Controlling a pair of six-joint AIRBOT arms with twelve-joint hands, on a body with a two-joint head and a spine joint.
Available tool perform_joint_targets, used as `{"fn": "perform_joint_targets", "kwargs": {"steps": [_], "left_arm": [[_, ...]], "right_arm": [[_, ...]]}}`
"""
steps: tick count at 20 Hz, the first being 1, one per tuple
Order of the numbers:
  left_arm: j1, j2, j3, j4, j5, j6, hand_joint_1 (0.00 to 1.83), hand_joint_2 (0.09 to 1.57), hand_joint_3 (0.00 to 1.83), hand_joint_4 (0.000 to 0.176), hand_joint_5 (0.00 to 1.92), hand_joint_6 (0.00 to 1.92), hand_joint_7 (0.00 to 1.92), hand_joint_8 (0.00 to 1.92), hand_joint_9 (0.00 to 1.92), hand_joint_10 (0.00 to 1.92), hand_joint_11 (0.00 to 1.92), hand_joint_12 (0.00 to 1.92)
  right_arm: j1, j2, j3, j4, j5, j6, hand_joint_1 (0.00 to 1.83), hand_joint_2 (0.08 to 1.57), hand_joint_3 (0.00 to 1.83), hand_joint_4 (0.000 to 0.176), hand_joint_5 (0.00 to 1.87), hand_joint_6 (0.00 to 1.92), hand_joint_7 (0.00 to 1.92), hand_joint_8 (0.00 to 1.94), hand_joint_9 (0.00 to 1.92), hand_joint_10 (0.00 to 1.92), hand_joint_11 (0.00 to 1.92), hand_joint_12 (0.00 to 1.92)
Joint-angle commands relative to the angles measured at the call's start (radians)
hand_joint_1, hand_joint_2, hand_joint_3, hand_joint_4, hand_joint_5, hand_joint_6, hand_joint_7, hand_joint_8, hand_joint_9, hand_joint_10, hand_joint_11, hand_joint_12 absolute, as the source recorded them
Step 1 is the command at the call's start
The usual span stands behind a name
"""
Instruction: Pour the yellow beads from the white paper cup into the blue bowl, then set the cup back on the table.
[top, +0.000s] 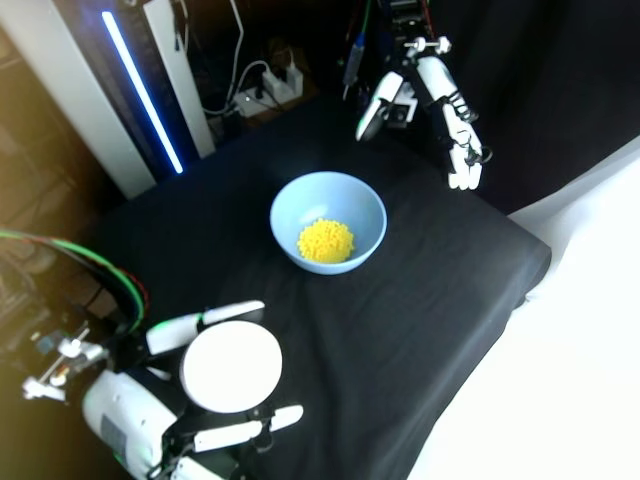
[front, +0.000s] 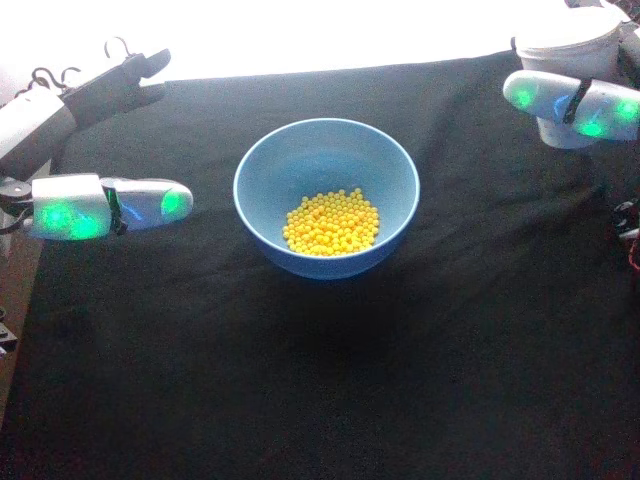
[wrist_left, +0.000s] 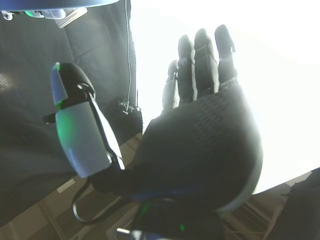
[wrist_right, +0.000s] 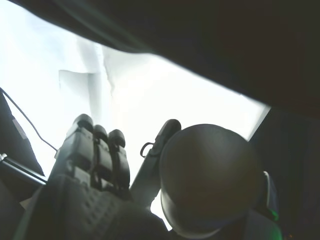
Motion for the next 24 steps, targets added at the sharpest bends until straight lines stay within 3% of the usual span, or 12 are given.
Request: {"fn": "perform_joint_targets", "kwargs": {"steps": [1,3,4,6,8,10,11,15,17,19,22,24], "left_arm": [[-0.012,-0.003,0.002,-0.012,-0.121,-0.009,0.66,0.85,0.00,0.083,0.13,0.00,0.34,0.00,0.28,0.00,0.00,0.50],[-0.012,-0.003,0.002,-0.012,-0.121,-0.009,0.64,0.85,0.00,0.087,0.13,0.00,0.33,0.00,0.28,0.00,0.00,0.52],[-0.012,-0.003,0.002,-0.012,-0.121,-0.009,0.65,0.85,0.00,0.085,0.13,0.00,0.33,0.00,0.27,0.00,0.00,0.48],[-0.012,-0.003,0.002,-0.012,-0.122,-0.009,0.67,0.86,0.00,0.074,0.12,0.00,0.31,0.00,0.25,0.00,0.00,0.42],[-0.012,-0.003,0.002,-0.012,-0.122,-0.009,0.67,0.86,0.00,0.070,0.12,0.00,0.32,0.00,0.25,0.00,0.00,0.42],[-0.012,-0.003,0.002,-0.012,-0.122,-0.009,0.66,0.86,0.00,0.096,0.13,0.00,0.33,0.00,0.23,0.00,0.00,0.35],[-0.012,-0.003,0.002,-0.012,-0.122,-0.009,0.66,0.86,0.00,0.096,0.13,0.00,0.33,0.00,0.23,0.00,0.00,0.35],[-0.012,-0.002,0.005,-0.012,-0.120,-0.009,0.69,0.87,0.00,0.077,0.13,0.00,0.31,0.00,0.23,0.00,0.00,0.35],[-0.015,0.005,0.008,-0.009,-0.112,-0.009,0.64,0.89,0.00,0.062,0.12,0.00,0.31,0.00,0.26,0.00,0.00,0.52],[-0.018,0.014,0.011,-0.009,-0.113,-0.009,0.63,0.88,0.00,0.070,0.11,0.00,0.33,0.00,0.24,0.00,0.00,0.43],[-0.026,0.035,0.014,-0.014,-0.124,-0.009,0.56,0.87,0.00,0.045,0.10,0.00,0.35,0.00,0.30,0.01,0.00,0.69],[-0.025,0.056,0.012,-0.051,-0.176,-0.009,0.62,0.89,0.00,0.042,0.08,0.00,0.24,0.01,0.27,0.00,0.00,0.53]], "right_arm": [[0.005,0.002,0.011,0.010,0.120,0.016,0.64,0.63,0.00,0.082,0.69,0.00,0.13,0.00,0.00,0.00,0.00,0.00],[0.005,0.003,0.011,0.010,0.118,0.016,0.62,0.61,0.00,0.110,0.54,0.00,0.07,0.00,0.00,0.00,0.00,0.00],[0.005,0.003,0.011,0.010,0.118,0.016,0.62,0.59,0.00,0.147,0.45,0.00,0.04,0.00,0.00,0.00,0.00,0.00],[0.005,0.003,0.011,0.009,0.117,0.016,0.66,0.63,0.00,0.173,0.28,0.00,0.00,0.00,0.00,0.00,0.00,0.00],[0.005,0.003,0.011,0.009,0.117,0.016,0.64,0.61,0.00,0.175,0.27,0.00,0.00,0.00,0.00,0.00,0.00,0.00],[0.005,0.005,0.008,0.005,0.117,0.016,0.64,0.59,0.00,0.176,0.30,0.01,0.01,0.00,0.00,0.00,0.00,0.00],[0.005,0.006,0.008,0.001,0.117,0.019,0.64,0.59,0.00,0.176,0.30,0.01,0.01,0.00,0.00,0.00,0.00,0.00],[0.005,0.021,0.009,-0.041,0.116,0.059,0.65,0.63,0.01,0.176,0.29,0.00,0.00,0.00,0.00,0.00,0.00,0.00],[0.005,0.048,-0.007,-0.079,0.115,0.059,0.68,0.59,0.00,0.176,0.24,0.00,0.00,0.00,0.00,0.00,0.00,0.00],[0.005,0.073,-0.024,-0.113,0.115,0.059,0.69,0.54,0.00,0.176,0.25,0.01,0.00,0.00,0.00,0.00,0.00,0.00],[0.005,0.128,-0.056,-0.154,0.116,0.055,0.74,0.54,0.00,0.176,0.23,0.00,0.00,0.00,0.00,0.00,0.00,0.00],[0.006,0.162,-0.081,-0.179,0.116,0.042,0.73,0.54,0.00,0.176,0.22,0.00,0.00,0.00,0.00,0.00,0.00,0.00]]}}
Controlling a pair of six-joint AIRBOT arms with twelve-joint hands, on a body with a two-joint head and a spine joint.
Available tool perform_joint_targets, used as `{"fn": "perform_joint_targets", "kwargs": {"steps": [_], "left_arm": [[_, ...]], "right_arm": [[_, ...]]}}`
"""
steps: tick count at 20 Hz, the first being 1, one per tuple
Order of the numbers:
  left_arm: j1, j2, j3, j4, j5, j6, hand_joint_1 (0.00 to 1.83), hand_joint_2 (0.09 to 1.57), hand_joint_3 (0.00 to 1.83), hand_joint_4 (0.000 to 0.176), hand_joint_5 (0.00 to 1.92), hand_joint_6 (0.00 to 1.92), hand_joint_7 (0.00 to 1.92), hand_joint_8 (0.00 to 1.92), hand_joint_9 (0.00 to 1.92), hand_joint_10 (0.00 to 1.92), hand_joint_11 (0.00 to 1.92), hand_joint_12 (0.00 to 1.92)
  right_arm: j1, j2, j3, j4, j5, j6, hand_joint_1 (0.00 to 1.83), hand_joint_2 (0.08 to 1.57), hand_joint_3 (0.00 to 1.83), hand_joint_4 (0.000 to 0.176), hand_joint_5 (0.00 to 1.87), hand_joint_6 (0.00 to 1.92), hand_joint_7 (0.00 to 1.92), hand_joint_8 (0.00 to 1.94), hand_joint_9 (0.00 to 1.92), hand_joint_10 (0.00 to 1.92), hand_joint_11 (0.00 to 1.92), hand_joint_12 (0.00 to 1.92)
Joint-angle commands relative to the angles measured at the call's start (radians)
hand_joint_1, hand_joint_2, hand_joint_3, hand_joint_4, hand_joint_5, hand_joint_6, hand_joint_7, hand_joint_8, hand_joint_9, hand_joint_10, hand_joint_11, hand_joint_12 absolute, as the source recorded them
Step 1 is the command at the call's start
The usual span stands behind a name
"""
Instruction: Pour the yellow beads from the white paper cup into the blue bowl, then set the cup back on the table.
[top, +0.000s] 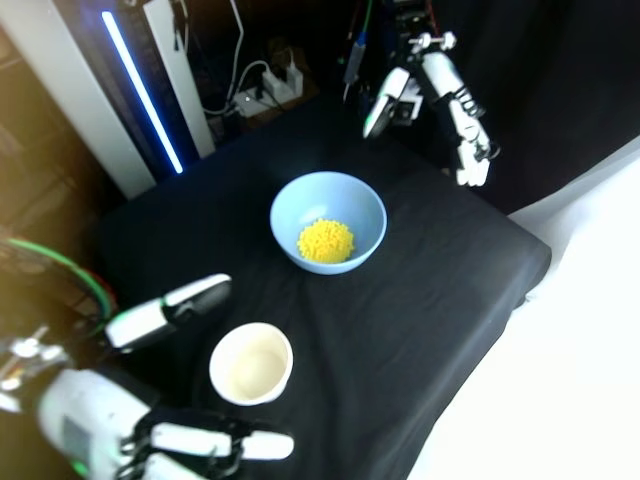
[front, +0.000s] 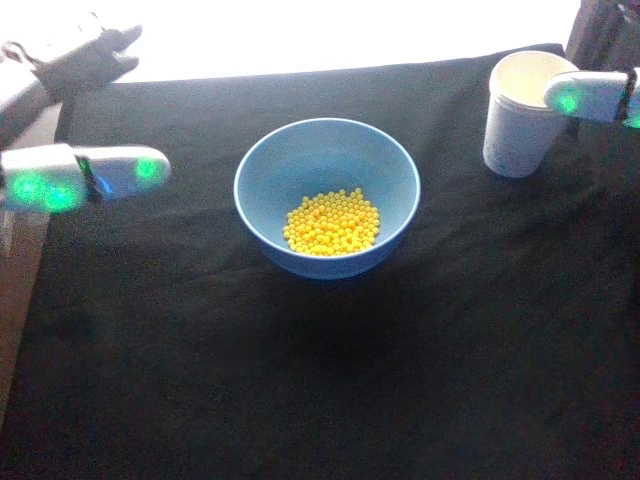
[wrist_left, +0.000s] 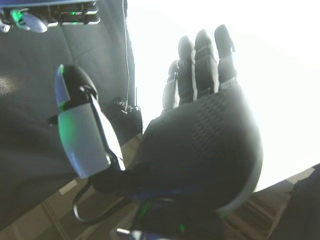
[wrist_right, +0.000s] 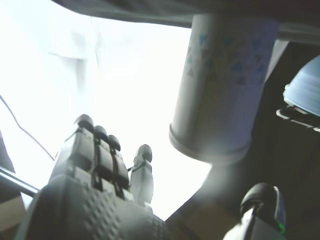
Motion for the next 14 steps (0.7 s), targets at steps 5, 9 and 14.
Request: {"fn": "perform_joint_targets", "kwargs": {"steps": [5,9,14], "left_arm": [[0.058,0.110,-0.097,-0.140,-0.373,0.040,0.57,0.87,0.00,0.068,0.04,0.00,0.32,0.01,0.22,0.00,0.00,0.54],[0.150,0.200,-0.196,-0.182,-0.550,0.091,0.55,0.86,0.00,0.125,0.02,0.00,0.26,0.00,0.22,0.01,0.00,0.64],[0.252,0.264,-0.284,-0.225,-0.676,0.129,0.47,0.90,0.01,0.103,0.00,0.00,0.25,0.00,0.25,0.00,0.00,0.75]], "right_arm": [[0.079,0.119,-0.117,-0.081,0.148,-0.108,0.57,0.47,0.00,0.176,0.20,0.00,0.00,0.00,0.00,0.00,0.05,0.02],[0.143,0.236,-0.245,-0.144,0.182,-0.185,0.51,0.43,0.01,0.176,0.16,0.00,0.03,0.00,0.00,0.00,0.00,0.24],[0.139,0.298,-0.328,-0.125,0.300,-0.204,0.65,0.52,0.03,0.176,0.12,0.00,0.06,0.00,0.00,0.00,0.00,0.00]]}}
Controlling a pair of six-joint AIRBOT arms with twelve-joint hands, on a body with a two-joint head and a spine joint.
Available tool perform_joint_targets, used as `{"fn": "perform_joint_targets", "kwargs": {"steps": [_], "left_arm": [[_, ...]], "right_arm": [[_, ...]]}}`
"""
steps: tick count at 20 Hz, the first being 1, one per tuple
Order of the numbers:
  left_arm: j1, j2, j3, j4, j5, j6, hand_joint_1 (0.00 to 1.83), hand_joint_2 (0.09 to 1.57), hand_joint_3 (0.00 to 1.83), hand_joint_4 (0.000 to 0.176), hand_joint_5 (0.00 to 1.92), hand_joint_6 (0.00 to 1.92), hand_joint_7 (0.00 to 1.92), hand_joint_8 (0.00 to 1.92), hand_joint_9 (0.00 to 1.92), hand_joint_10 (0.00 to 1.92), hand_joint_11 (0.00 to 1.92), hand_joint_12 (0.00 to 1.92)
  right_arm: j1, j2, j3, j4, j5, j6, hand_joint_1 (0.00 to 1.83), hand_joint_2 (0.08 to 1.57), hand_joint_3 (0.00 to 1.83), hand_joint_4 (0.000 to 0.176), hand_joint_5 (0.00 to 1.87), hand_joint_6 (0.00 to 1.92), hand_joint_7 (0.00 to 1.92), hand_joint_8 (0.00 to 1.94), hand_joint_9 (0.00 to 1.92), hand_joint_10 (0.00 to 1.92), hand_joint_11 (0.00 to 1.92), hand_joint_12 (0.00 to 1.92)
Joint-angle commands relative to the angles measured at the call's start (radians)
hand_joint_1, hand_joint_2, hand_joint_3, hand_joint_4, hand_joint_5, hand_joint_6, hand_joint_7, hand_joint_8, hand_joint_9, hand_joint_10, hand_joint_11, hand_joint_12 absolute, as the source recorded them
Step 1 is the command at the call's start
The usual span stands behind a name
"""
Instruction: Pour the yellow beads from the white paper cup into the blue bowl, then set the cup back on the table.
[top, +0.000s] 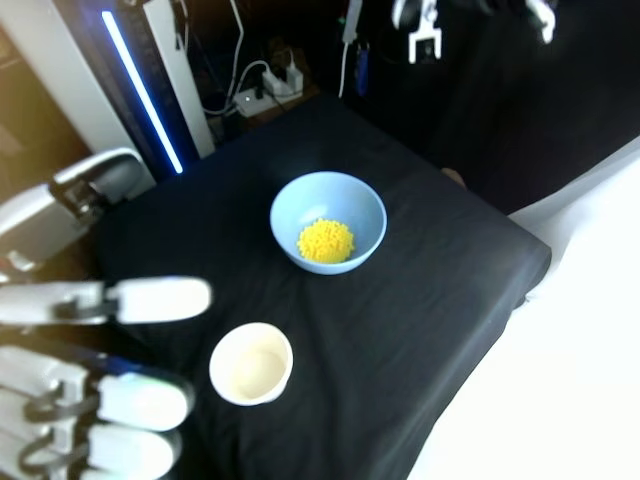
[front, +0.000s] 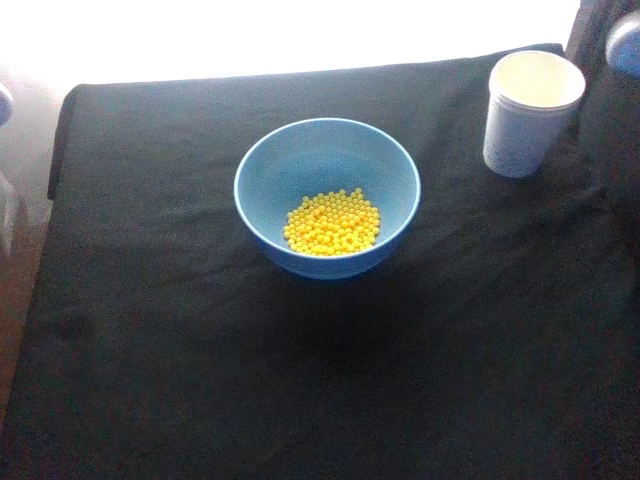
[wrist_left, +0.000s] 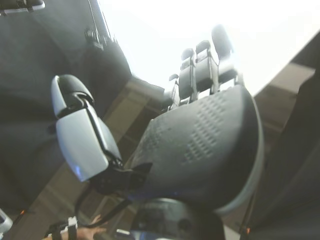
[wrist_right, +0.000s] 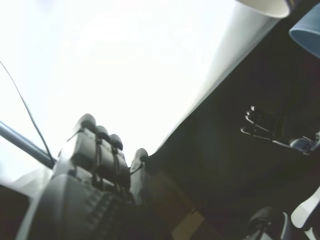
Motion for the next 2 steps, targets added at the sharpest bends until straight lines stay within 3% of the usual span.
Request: {"fn": "perform_joint_targets", "kwargs": {"steps": [1,2], "left_arm": [[-0.006,0.007,0.004,-0.027,-0.126,-0.004,0.47,0.91,0.01,0.099,0.00,0.00,0.25,0.00,0.25,0.00,0.00,0.71],[-0.007,0.007,0.005,-0.027,-0.126,-0.010,0.46,0.93,0.01,0.090,0.00,0.00,0.26,0.00,0.26,0.00,0.00,0.77]], "right_arm": [[0.006,0.015,-0.002,0.067,0.161,-0.015,0.68,0.54,0.03,0.160,0.11,0.00,0.05,0.00,0.00,0.00,0.00,0.00],[0.003,0.021,-0.016,0.078,0.176,-0.037,0.67,0.54,0.03,0.171,0.08,0.00,0.03,0.00,0.00,0.00,0.00,0.00]]}}
